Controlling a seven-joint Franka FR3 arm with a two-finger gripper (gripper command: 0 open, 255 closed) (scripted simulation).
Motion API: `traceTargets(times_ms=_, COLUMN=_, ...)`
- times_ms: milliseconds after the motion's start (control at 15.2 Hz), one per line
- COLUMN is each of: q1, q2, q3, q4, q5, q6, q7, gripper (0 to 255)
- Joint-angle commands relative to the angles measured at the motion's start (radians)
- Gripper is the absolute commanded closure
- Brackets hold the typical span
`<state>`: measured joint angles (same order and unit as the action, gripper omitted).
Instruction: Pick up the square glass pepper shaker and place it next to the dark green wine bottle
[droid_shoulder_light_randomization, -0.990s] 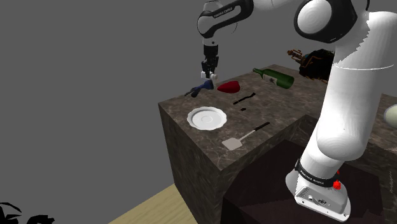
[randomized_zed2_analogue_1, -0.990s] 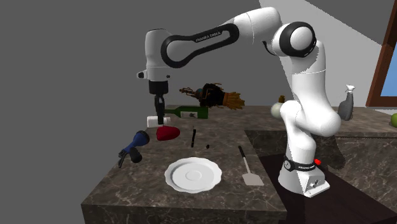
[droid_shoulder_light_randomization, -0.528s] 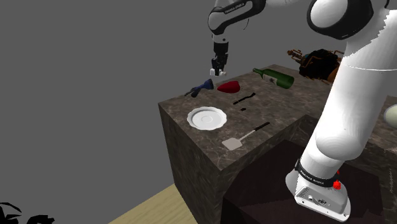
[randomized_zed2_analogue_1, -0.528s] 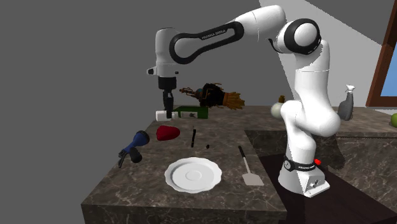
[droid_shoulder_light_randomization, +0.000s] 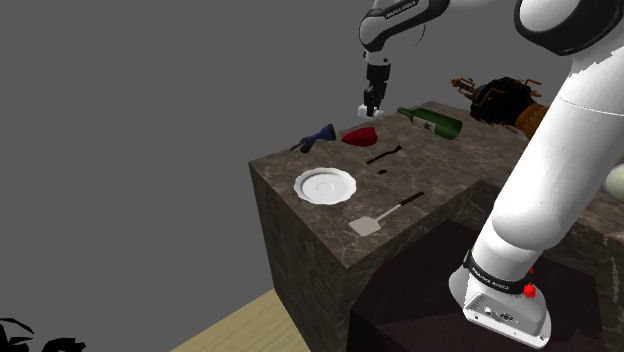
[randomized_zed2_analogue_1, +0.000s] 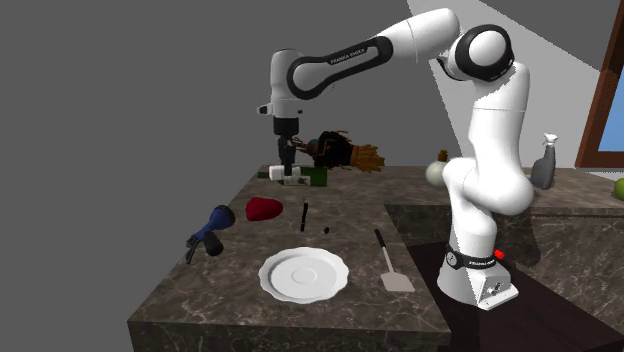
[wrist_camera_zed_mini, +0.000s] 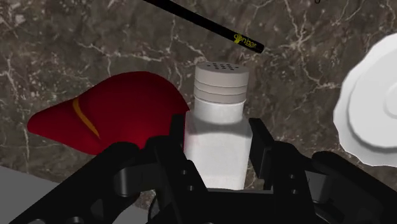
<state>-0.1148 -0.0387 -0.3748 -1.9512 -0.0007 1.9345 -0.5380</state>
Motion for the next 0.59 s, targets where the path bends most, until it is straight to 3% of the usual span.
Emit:
traceTargets(times_ms=0, q1=-0.019, q2=-0.032, q3=-0.019, q4=-0.030, q5=-0.013, q6=0.001, q7=-0.035, gripper=255)
traceTargets(times_ms=528, q1=-0.104, q2=-0.093, q3=-0.117, q4=-0.087, q5=-0.047, q6=0.003, q7=-0.204, gripper=255)
